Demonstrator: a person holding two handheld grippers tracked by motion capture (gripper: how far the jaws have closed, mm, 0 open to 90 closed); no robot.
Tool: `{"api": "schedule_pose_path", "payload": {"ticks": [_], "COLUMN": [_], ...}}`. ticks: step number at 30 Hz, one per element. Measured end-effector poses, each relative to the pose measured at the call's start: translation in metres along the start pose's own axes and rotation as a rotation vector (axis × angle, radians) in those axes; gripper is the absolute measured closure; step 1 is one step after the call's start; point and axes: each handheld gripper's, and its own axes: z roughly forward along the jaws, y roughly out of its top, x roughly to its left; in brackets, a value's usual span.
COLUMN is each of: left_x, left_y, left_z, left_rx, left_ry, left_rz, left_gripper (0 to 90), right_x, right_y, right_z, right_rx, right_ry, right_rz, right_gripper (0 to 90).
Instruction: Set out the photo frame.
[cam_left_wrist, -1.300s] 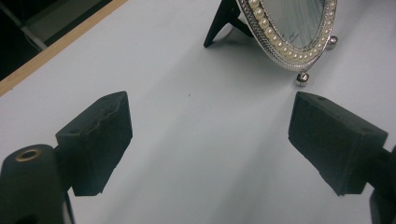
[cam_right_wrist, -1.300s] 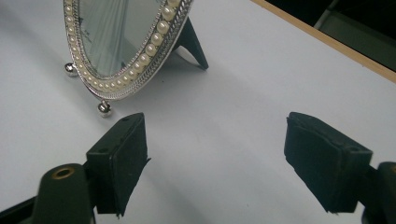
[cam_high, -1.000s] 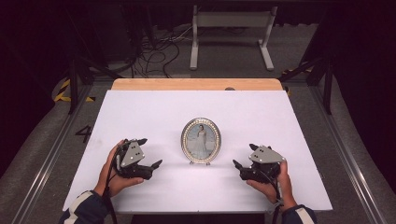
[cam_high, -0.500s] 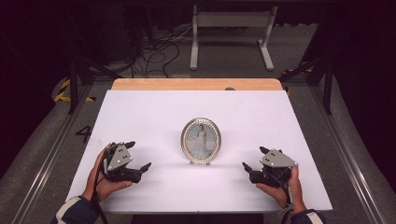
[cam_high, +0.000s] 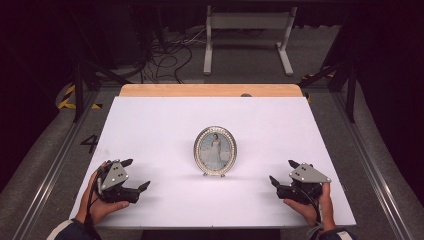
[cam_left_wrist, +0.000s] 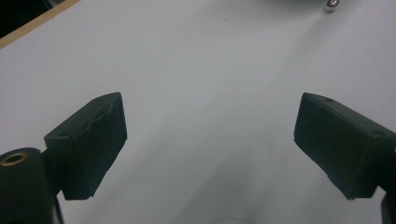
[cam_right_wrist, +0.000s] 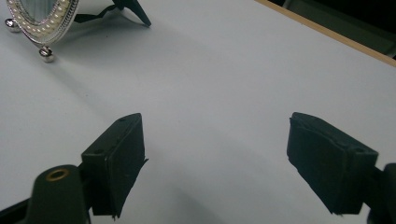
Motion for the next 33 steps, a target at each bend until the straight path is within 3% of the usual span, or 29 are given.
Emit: {"api": "schedule_pose_path", "payload": {"ticks": [16,25,33], "left_x": [0.011,0.017,0.017], "left_y": [-0.035,-0.051,-0.052], "left_z": [-0.023,-0.037,-0.036], "left_rx": [0.032,-0.042,-0.036], "left_ry": [0.036,0.029,0.021], "left_rz": [-0.087,-0.247,-0.23], "left_gripper": [10.2,10.5,10.5], "right_x": [-0.016,-0.019,-0.014], "right_y": [-0.033,-0.046,-0.042], "right_z": [-0.018,-0.026,-0.024], "right_rx": [0.016,0.012,0.004], "right_ry": [-0.045,-0.065,-0.077], "right_rz": [0.085,0.136,0.114], "right_gripper": [17.9,16.7,16.4]}}
